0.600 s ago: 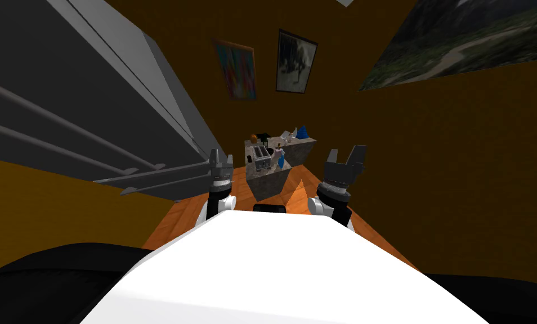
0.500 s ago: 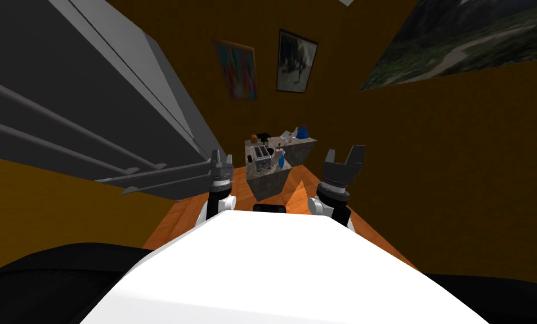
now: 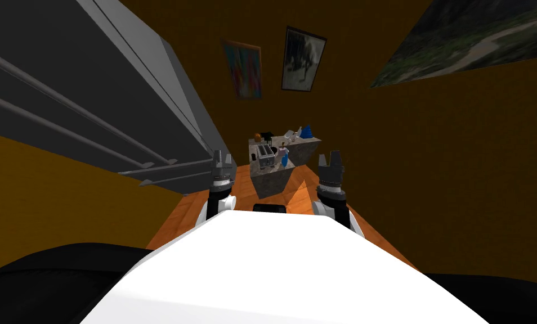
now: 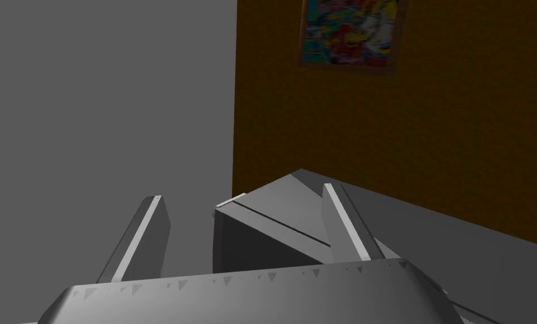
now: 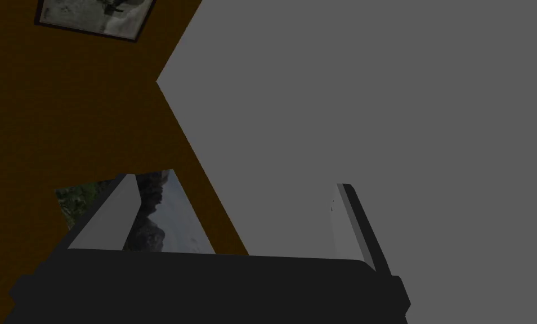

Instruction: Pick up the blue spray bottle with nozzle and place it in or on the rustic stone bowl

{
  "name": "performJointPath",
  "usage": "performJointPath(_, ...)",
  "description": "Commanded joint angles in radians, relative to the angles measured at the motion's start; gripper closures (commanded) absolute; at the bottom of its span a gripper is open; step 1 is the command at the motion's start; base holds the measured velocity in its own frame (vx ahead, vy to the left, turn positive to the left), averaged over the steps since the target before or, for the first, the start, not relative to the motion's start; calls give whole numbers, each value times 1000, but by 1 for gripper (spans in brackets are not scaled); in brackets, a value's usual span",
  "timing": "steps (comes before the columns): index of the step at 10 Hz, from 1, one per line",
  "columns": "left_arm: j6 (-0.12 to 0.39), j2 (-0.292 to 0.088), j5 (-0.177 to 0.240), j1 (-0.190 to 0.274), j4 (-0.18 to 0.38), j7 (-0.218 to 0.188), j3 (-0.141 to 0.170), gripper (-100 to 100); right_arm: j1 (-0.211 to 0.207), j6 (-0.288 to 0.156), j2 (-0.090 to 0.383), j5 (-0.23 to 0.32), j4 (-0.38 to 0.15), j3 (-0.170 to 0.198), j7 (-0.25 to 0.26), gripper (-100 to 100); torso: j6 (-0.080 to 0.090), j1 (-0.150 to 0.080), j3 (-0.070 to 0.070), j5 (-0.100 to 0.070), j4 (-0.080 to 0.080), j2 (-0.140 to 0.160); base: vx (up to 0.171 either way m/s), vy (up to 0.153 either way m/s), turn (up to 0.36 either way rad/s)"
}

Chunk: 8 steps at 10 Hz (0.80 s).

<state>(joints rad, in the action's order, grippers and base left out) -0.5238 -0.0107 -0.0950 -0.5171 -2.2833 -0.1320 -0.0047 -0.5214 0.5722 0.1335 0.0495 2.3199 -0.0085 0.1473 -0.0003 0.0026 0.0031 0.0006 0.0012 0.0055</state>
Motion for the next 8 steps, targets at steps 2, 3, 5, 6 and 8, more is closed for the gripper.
performJointPath(2,0,0,0,0,0,0,0,0,-18,-31,68,13,-20,-7,10,-100,0,-1,0,0,0,-1,-61,33,55)
performJointPath(3,0,0,0,0,0,0,0,0,-27,-51,98,22,-36,-12,17,-100,0,-1,-1,0,0,-1,-83,58,159)
performJointPath(5,0,0,0,0,0,0,0,0,-36,-72,143,32,-53,-18,25,-100,0,0,0,0,0,-1,-65,47,54)
performJointPath(6,0,0,0,0,0,0,0,0,-45,-95,173,43,-71,-23,33,-100,0,0,0,0,0,-1,-109,66,182)
performJointPath(8,0,0,0,0,0,0,0,0,-54,-118,218,53,-89,-29,41,-100,1,0,0,0,0,0,-72,35,61)
